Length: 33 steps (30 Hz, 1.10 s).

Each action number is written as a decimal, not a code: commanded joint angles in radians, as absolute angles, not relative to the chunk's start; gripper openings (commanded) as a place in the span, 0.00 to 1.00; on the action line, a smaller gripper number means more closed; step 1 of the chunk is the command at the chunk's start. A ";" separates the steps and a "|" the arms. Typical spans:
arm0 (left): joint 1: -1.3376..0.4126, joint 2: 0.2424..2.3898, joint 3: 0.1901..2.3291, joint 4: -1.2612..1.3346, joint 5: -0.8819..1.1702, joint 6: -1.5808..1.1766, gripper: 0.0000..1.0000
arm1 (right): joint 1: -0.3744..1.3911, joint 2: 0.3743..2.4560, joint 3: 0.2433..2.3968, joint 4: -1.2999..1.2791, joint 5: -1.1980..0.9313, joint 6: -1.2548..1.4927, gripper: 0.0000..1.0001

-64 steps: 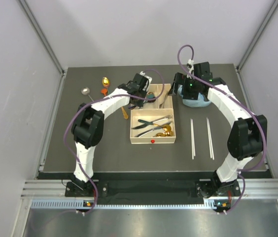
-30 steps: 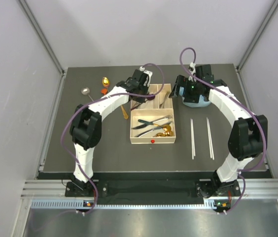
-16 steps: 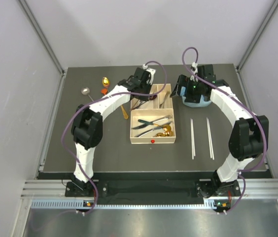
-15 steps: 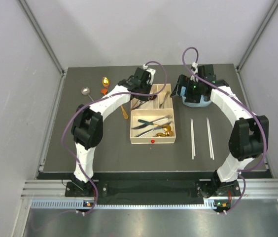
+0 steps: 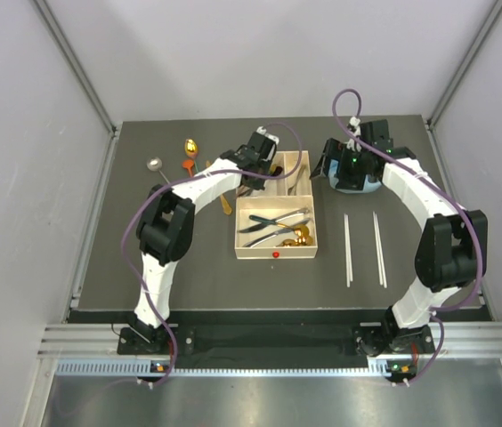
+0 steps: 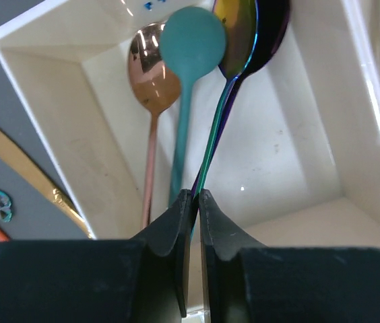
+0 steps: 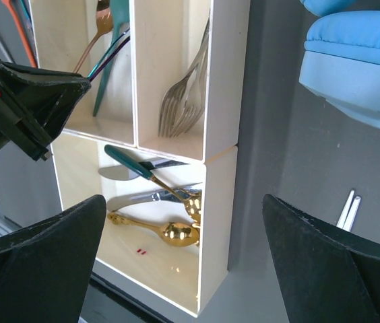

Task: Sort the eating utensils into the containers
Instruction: Adjust the item.

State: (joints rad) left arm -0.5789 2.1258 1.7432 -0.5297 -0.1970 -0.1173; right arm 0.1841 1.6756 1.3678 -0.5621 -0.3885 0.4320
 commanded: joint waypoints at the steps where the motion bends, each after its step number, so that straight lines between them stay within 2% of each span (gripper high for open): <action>1: -0.577 2.112 1.730 -0.483 -0.328 -0.109 0.13 | 0.176 1.620 1.371 -0.514 -0.410 0.440 1.00; 4: -0.578 2.115 1.727 -0.485 -0.328 -0.106 0.18 | 0.176 1.617 1.364 -0.511 -0.413 0.440 1.00; 5: -0.578 2.118 1.724 -0.486 -0.321 -0.104 0.29 | 0.176 1.617 1.362 -0.511 -0.411 0.442 1.00; 6: -0.577 2.118 1.723 -0.486 -0.311 -0.109 0.36 | 0.175 1.615 1.362 -0.509 -0.413 0.440 1.00; 8: -0.577 2.115 1.704 -0.469 -0.302 -0.118 0.41 | 0.176 1.617 1.361 -0.509 -0.414 0.442 1.00; 10: -0.577 2.115 1.694 -0.459 -0.298 -0.117 0.52 | 0.175 1.612 1.361 -0.511 -0.414 0.442 0.99; 16: -0.577 2.118 1.710 -0.451 -0.261 -0.130 0.58 | 0.175 1.611 1.361 -0.514 -0.416 0.443 1.00; 18: -0.577 2.117 1.726 -0.449 -0.268 -0.129 0.57 | 0.173 1.611 1.361 -0.514 -0.416 0.446 1.00; 21: -0.577 2.111 1.730 -0.453 -0.290 -0.114 0.47 | 0.175 1.614 1.362 -0.509 -0.419 0.449 1.00; 25: -0.577 2.114 1.718 -0.451 -0.288 -0.115 0.28 | 0.175 1.618 1.358 -0.506 -0.426 0.453 1.00; 26: -0.577 2.115 1.718 -0.448 -0.284 -0.120 0.20 | 0.173 1.620 1.358 -0.506 -0.426 0.456 1.00; 33: -0.578 2.100 1.727 -0.443 -0.218 -0.126 0.13 | 0.175 1.618 1.353 -0.506 -0.426 0.456 1.00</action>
